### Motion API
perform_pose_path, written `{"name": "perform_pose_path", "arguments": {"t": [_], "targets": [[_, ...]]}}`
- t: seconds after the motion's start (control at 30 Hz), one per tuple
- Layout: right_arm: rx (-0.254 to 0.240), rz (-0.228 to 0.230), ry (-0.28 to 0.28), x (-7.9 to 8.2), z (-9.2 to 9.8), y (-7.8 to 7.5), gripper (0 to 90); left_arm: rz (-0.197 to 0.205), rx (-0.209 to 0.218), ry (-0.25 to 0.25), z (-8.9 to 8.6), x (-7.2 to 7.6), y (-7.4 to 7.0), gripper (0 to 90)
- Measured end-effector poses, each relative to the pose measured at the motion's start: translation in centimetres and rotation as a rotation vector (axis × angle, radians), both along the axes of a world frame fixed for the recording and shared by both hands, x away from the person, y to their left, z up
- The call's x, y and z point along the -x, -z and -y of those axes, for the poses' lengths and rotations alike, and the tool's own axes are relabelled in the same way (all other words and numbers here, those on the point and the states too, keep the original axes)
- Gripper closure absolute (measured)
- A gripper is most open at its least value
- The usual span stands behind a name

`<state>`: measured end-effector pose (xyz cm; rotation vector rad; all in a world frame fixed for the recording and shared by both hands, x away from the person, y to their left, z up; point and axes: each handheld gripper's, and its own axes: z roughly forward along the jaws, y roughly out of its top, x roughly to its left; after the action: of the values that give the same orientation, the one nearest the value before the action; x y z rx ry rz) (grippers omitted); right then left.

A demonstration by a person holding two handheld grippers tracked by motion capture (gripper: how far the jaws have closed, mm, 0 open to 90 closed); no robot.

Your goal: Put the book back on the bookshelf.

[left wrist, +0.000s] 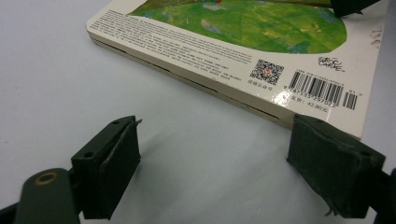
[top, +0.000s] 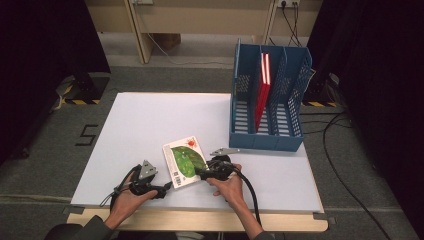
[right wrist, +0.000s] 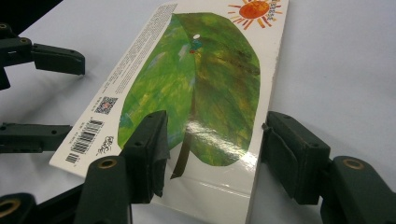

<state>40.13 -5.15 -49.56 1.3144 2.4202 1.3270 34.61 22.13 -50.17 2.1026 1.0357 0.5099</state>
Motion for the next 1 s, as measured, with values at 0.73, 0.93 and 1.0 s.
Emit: {"name": "perform_pose_path", "arguments": {"t": [0.73, 0.93, 1.0], "targets": [[-0.112, 0.111, 0.053, 0.7, -0.2, -3.7, 51.8, 0.004, 0.008, -0.051, 0.0, 0.2, 0.2, 12.0], [-0.119, 0.168, 0.023, 1.2, -1.0, -5.3, 57.1, -0.009, 0.036, -0.051, 0.0, 0.1, 0.3, 11.2], [-0.138, 0.181, 0.006, 1.4, -1.4, -5.9, 60.2, -0.002, 0.03, -0.047, 0.0, 0.1, 0.3, 11.5]]}}
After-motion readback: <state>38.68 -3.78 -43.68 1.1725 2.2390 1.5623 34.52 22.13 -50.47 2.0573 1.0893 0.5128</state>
